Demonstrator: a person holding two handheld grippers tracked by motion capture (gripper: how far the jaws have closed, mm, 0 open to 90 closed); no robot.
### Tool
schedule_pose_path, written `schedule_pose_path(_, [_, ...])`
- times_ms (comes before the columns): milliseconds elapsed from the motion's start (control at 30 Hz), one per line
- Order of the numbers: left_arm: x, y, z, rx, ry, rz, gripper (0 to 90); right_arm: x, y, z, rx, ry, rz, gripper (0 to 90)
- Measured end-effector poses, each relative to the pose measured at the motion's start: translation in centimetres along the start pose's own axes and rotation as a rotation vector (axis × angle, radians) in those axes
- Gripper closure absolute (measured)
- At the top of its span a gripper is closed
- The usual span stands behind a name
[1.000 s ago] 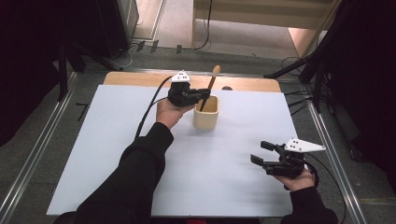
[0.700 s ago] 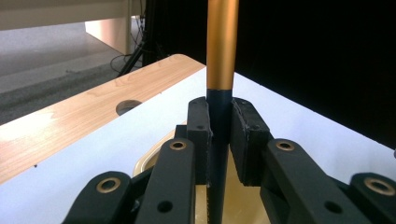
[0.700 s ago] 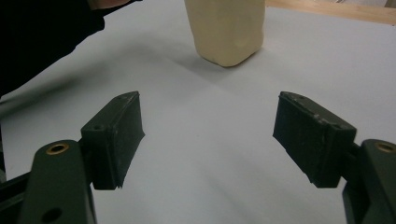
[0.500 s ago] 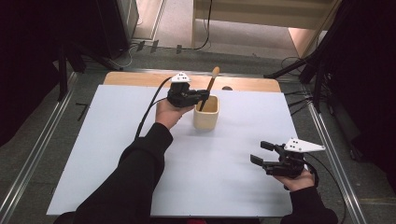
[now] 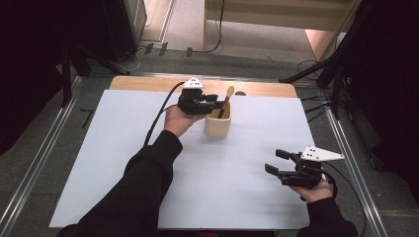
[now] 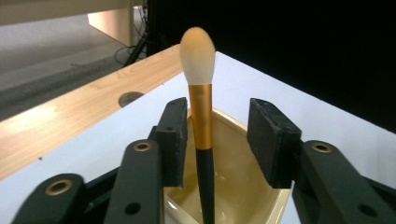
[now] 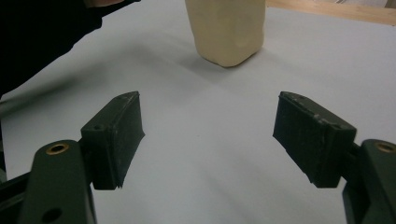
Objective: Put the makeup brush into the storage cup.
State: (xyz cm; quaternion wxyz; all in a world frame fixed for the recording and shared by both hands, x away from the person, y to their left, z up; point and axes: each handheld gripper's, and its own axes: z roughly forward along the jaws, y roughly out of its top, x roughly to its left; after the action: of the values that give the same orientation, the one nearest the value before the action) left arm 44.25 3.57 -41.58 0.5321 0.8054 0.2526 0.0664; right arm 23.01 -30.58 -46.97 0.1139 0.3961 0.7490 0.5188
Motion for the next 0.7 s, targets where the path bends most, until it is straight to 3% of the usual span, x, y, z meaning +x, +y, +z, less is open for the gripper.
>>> schedule_pose_path(133, [0.1,0.2,-0.5,-0.002,-0.002,-0.008,50.7,0.0,0.0,0.0,0.0,0.0,0.0,24.7])
schedule_pose_path(700, [-0.5,0.9,-2.6,0.06,-0.054,0.027,39.0,0.0,0.0,0.1,0.0,0.001,0.0,24.7])
